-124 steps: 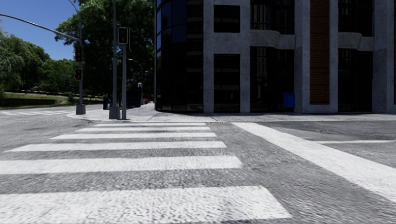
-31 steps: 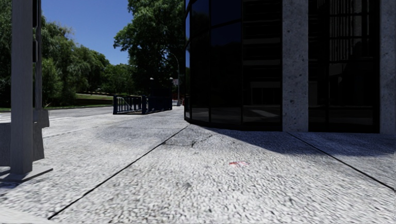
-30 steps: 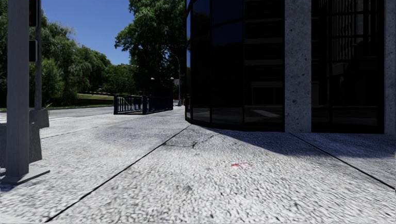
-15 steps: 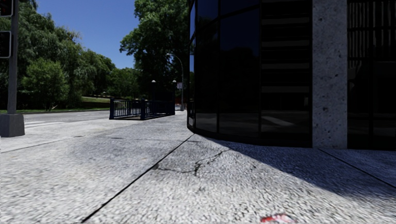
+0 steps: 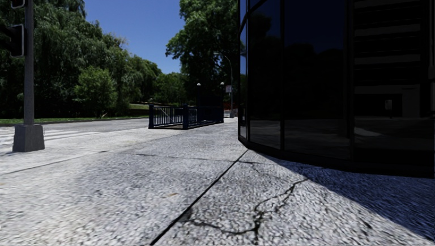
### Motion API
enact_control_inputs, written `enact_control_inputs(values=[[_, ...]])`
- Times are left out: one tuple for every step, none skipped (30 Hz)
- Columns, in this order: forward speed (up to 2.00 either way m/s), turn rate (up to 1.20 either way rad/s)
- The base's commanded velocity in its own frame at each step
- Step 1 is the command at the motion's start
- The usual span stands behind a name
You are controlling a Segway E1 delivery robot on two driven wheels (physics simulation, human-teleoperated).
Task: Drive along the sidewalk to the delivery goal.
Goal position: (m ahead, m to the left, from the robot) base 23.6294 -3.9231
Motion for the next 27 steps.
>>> enact_control_inputs(values=[[2.00,0.75],[2.00,0.71],[2.00,0.50],[2.00,0.30],[2.00,0.25],[2.00,0.23],[2.00,0.16],[2.00,0.06],[2.00,0.02],[2.00,0.02],[2.00,0.01],[2.00,0.00],[2.00,0.00],[2.00,0.00],[2.00,0.00],[2.00,0.00],[2.00,0.00],[2.00,0.00],[2.00,0.00],[2.00,0.00],[2.00,0.00],[2.00,0.00],[2.00,0.00],[2.00,0.00],[2.00,0.00],[2.00,0.00],[2.00,0.00]])
